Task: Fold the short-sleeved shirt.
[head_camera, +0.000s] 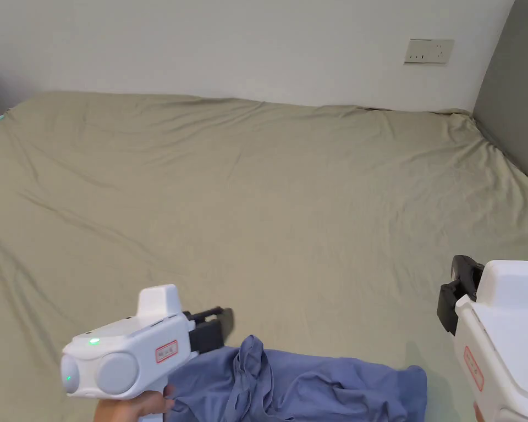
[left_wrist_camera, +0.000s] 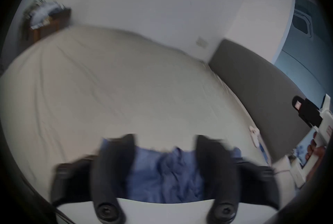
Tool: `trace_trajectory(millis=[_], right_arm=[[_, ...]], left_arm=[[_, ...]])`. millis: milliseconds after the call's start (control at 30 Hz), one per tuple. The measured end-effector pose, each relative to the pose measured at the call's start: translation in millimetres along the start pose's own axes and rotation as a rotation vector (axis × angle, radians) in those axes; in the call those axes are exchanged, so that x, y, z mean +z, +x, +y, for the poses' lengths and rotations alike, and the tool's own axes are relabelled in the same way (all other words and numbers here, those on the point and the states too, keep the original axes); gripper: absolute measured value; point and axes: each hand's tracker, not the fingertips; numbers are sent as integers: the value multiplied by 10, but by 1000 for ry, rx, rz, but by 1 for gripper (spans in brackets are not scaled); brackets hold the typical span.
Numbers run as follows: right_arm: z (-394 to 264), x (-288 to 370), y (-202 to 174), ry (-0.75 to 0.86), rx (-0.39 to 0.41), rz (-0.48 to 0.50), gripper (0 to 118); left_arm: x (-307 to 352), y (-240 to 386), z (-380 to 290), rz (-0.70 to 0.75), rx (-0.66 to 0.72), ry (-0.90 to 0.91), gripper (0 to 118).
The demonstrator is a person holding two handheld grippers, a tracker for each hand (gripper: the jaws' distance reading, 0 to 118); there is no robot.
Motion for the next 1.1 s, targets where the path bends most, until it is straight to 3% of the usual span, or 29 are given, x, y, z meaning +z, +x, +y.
trace_trajectory(millis=[33, 67, 100, 167, 233, 500, 600, 1000, 1100], right_arm=[[2, 0, -7, 0, 0, 1, 2], [4, -3, -12, 0, 1, 3, 2], [6, -6, -17, 0, 2, 5, 2], [3, -6, -19, 1, 1, 6, 2], [3, -13, -27, 0, 1, 9, 2], [-27, -43, -39, -14, 3, 18, 2], [-43, -40, -16, -18, 1, 17, 2], [-74, -42, 85, -32, 4, -10, 2], [-75, -31, 92, -31, 2, -11, 2]], left_arm=[[40, -27, -9, 53, -12, 48, 53], [47, -61, -29, 92, -29, 66, 12], [62, -115, -42, 130, -49, 76, 0], [40, -194, -72, 113, -70, 40, 0], [-61, -211, -179, 196, -116, -4, 0], [-510, 88, -760, 114, -227, -236, 0], [-669, 221, -905, 67, -175, -293, 0], [-938, 771, -1188, 11, -245, -327, 0], [-901, 709, -1084, -9, -206, -337, 0]])
